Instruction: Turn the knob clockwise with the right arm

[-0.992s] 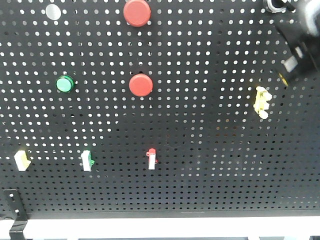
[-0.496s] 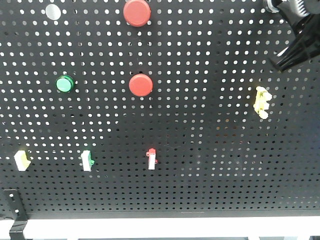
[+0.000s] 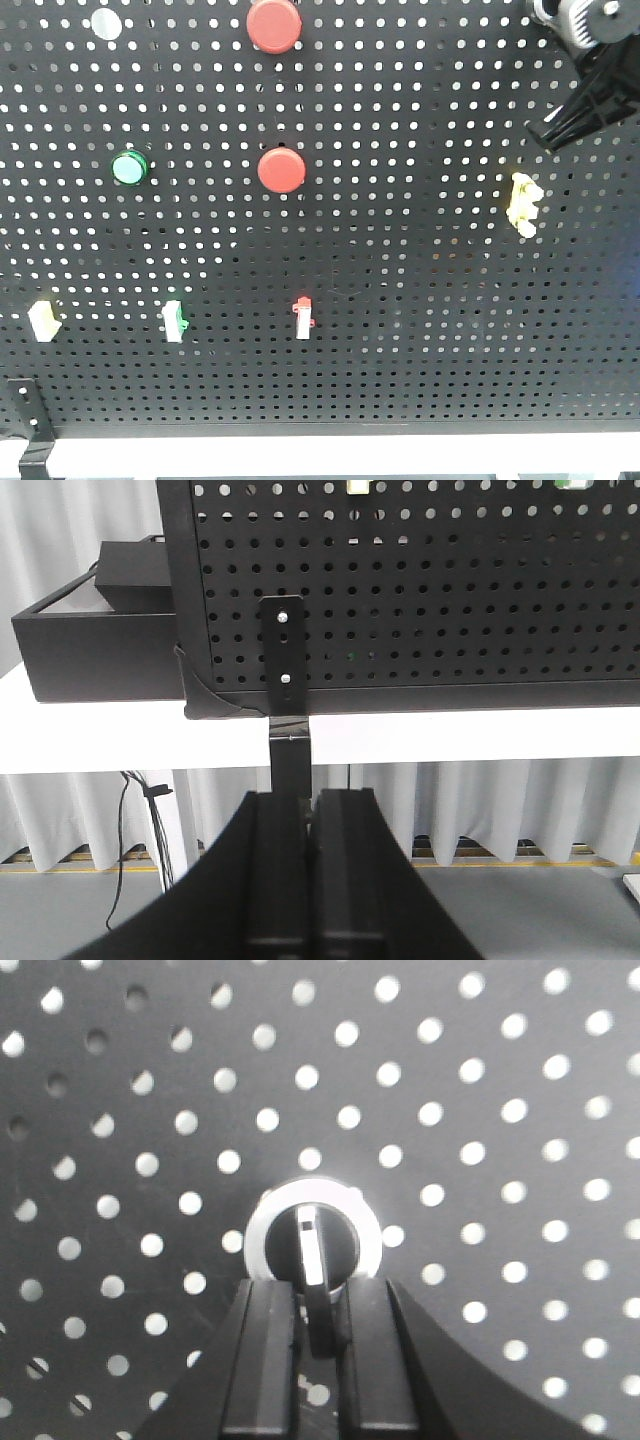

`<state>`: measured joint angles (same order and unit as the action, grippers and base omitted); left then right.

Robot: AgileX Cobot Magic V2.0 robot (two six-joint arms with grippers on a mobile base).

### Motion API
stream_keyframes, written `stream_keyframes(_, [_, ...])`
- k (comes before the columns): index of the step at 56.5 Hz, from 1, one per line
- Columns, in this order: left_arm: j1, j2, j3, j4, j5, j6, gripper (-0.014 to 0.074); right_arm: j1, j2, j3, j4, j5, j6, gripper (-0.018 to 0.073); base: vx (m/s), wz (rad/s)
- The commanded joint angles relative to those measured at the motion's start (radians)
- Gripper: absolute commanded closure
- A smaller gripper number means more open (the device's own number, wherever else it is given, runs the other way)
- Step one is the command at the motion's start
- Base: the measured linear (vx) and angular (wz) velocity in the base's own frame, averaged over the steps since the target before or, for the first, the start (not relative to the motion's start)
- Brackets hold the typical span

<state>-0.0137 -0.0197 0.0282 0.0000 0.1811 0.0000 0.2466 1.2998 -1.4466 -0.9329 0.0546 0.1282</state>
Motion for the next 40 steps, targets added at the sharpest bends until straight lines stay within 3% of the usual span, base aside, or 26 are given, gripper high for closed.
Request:
stream_keyframes(1, [-0.003, -0.008, 0.026, -0.007, -0.082, 0.000, 0.0603, 0.000, -0.006, -0.028, -0.003, -0.019, -0.005, 0.0359, 0.00, 0.00])
stream_keyframes(21, [-0.003, -0.008, 0.026, -0.007, -0.082, 0.000, 0.0603, 0.000, -0.005, -0.028, 0.036, -0.013, 0.183, 0.0501, 0.00, 0.00])
stream_keyframes(29, [-0.003, -0.008, 0.026, -0.007, -0.082, 0.000, 0.0603, 0.000, -0.005, -0.028, 0.102, -0.013, 0.291, 0.0554, 0.00, 0.00])
stream_keyframes(40, [-0.003, -0.008, 0.026, -0.007, -0.082, 0.000, 0.0603, 0.000, -0.005, -0.028, 0.198, -0.011, 0.477, 0.0557, 0.00, 0.00])
